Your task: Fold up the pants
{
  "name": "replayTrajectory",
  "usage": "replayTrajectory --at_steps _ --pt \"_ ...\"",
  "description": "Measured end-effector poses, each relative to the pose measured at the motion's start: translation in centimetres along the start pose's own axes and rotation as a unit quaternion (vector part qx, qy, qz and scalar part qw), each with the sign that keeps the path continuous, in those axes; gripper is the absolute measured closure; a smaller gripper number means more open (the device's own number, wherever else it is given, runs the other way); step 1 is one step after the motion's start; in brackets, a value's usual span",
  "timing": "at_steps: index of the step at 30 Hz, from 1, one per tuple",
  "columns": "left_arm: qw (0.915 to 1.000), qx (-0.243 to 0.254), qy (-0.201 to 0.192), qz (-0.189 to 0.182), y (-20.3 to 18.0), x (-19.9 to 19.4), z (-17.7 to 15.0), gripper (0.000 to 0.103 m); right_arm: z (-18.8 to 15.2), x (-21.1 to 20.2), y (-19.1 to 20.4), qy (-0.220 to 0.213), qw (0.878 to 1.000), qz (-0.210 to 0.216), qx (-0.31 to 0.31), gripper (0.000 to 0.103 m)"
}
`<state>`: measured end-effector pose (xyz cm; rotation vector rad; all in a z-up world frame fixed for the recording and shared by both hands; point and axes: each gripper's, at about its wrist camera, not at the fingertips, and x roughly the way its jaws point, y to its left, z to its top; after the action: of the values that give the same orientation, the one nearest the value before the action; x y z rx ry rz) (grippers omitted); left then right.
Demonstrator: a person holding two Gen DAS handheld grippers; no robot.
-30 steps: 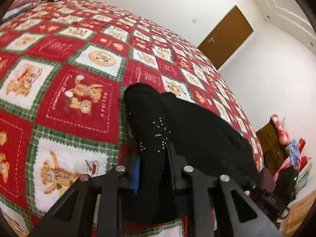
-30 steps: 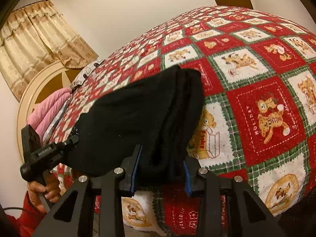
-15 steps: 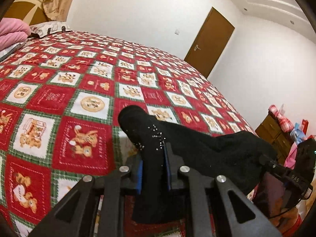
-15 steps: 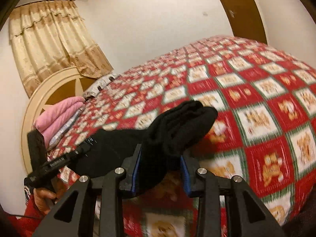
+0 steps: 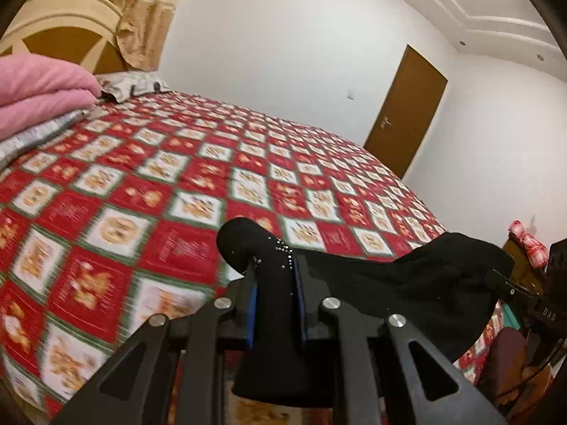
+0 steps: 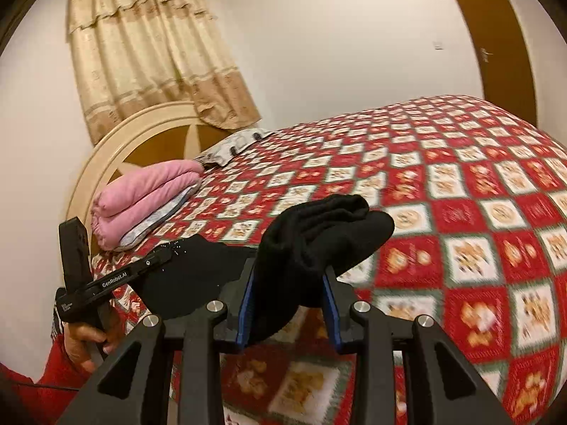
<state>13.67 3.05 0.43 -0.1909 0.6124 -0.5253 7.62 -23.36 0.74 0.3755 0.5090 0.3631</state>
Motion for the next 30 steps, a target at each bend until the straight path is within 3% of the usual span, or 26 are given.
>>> replayTrajectory --at_steps 6,8,11,13,16,21,25,28,30 --pt "0.9980 0.033 -0.015 0.053 2.8 0.7 3.2 0.086 3.3 6.2 2.1 0.021 0.999 0.025 -0.033 0.068" --pt "0.9952 0.049 -0.038 0.076 3.7 0.7 4.9 0.092 4.7 8.4 3.1 0.016 0.998 0.027 -0.046 0.068" --pt "0.9923 0.060 -0.061 0.090 5.6 1.4 8.4 0.092 6.6 11.8 4.5 0.013 0.998 0.032 -0.057 0.069" --pt "0.9898 0.055 -0.054 0.119 6.8 2.0 9.8 0.092 7.1 13.6 4.8 0.022 0.998 0.027 -0.051 0.069" --pt "0.9931 0.016 -0.036 0.111 8.7 1.7 10.1 0.091 6.9 14.1 4.0 0.031 0.998 0.029 -0.037 0.070" --pt "0.9937 0.000 0.048 0.101 10.0 2.3 4.4 0.085 4.4 11.8 1.0 0.050 0.998 0.003 -0.025 0.070" --pt "0.9908 -0.063 0.111 0.045 9.9 3.0 -1.4 0.076 1.5 10.3 -2.2 0.069 0.997 -0.017 0.007 0.071" --pt "0.9853 -0.103 0.136 0.007 8.9 3.9 -4.6 0.066 -0.6 9.8 -4.4 0.077 0.996 -0.020 0.050 0.071" --pt "0.9815 -0.127 0.142 -0.011 8.3 4.8 -5.6 0.050 -1.4 9.7 -5.1 0.074 0.995 -0.018 0.064 0.071"
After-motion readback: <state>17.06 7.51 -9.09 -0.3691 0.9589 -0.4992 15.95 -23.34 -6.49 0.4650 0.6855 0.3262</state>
